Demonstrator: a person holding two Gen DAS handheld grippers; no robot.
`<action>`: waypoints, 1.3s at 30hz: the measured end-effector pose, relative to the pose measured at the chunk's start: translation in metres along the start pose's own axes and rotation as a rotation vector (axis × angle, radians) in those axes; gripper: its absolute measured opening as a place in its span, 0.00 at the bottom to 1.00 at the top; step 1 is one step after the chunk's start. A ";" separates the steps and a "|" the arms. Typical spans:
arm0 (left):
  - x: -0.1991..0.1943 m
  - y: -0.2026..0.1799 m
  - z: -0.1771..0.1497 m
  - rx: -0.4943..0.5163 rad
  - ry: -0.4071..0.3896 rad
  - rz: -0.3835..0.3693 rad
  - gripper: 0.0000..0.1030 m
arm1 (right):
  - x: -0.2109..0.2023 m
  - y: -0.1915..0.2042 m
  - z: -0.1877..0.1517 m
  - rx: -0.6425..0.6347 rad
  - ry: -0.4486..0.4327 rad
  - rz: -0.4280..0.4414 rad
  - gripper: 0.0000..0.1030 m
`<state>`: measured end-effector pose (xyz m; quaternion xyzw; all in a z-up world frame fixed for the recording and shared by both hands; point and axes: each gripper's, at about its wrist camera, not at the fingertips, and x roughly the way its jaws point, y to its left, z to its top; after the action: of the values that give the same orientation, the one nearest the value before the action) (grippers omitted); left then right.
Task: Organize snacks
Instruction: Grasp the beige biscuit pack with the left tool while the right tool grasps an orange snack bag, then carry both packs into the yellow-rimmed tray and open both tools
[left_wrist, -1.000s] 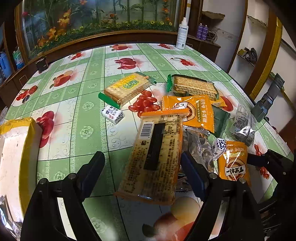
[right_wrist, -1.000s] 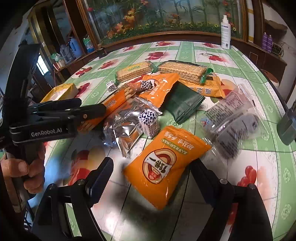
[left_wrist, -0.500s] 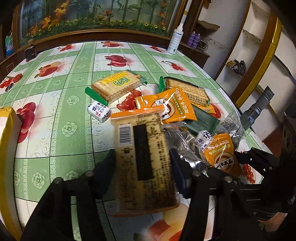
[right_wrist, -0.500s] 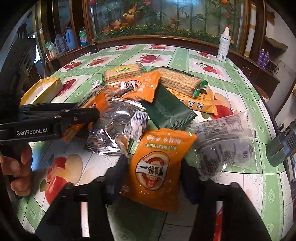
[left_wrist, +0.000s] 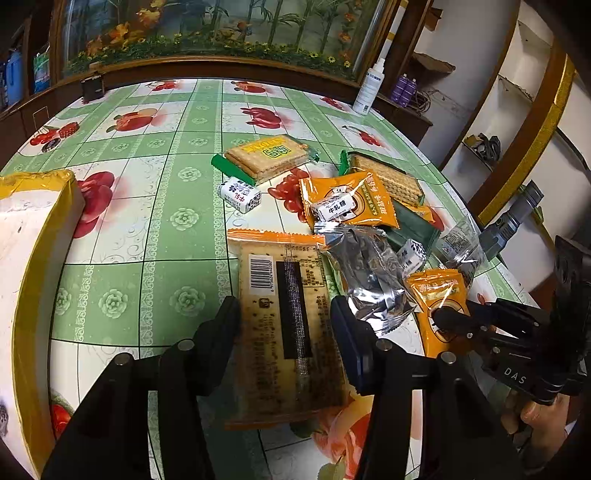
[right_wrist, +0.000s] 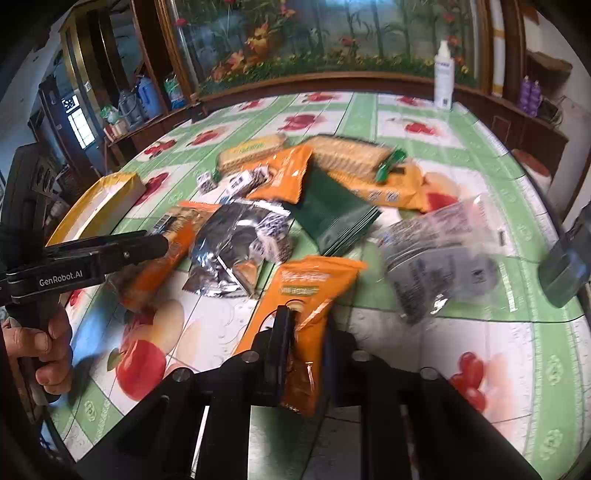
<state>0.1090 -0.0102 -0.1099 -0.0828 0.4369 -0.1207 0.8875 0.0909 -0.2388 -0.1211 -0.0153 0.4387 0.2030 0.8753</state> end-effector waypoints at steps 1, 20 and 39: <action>-0.002 0.001 -0.001 -0.006 0.000 -0.004 0.47 | 0.000 0.001 0.000 0.001 -0.006 0.004 0.24; 0.000 0.005 0.002 -0.056 0.034 0.050 0.80 | -0.020 0.008 0.005 0.080 -0.071 0.178 0.12; -0.006 0.010 -0.016 0.029 -0.003 0.229 0.50 | -0.031 -0.004 0.000 0.113 -0.103 0.220 0.12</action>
<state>0.0939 0.0000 -0.1177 -0.0198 0.4405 -0.0245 0.8972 0.0761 -0.2535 -0.0973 0.0926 0.4029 0.2730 0.8687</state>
